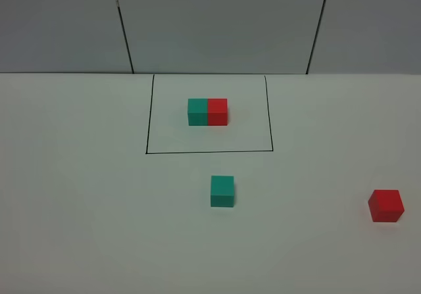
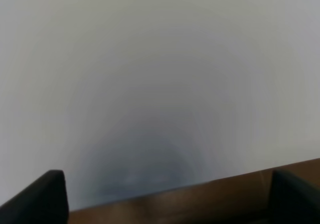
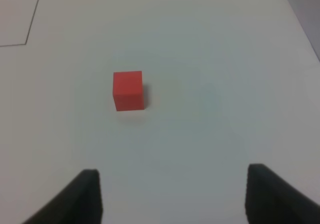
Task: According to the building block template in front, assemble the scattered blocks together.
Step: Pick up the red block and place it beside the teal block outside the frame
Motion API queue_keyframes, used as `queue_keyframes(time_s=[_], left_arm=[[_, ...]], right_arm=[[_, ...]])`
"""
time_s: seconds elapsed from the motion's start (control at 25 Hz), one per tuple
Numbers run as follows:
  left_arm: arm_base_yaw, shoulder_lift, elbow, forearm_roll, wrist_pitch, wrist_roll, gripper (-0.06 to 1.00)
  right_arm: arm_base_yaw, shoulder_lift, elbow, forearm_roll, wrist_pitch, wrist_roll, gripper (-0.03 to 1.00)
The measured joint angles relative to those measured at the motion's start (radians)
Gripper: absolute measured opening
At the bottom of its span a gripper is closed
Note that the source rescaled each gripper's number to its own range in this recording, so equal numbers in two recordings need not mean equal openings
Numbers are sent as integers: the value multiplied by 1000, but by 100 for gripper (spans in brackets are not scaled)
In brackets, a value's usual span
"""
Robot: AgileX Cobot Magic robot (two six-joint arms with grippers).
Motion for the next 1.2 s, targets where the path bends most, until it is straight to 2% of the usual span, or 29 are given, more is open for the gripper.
queue_keyframes(time_s=[0.24, 0.72, 1.2], left_arm=[[35, -37, 0, 0, 2, 0, 86], [170, -180, 59, 7, -15, 0, 86], [250, -276, 62, 15, -26, -8, 86]], right_arm=[[0, 0, 0, 0, 0, 0, 57], [0, 0, 0, 0, 0, 0, 57], [0, 0, 0, 0, 0, 0, 57]])
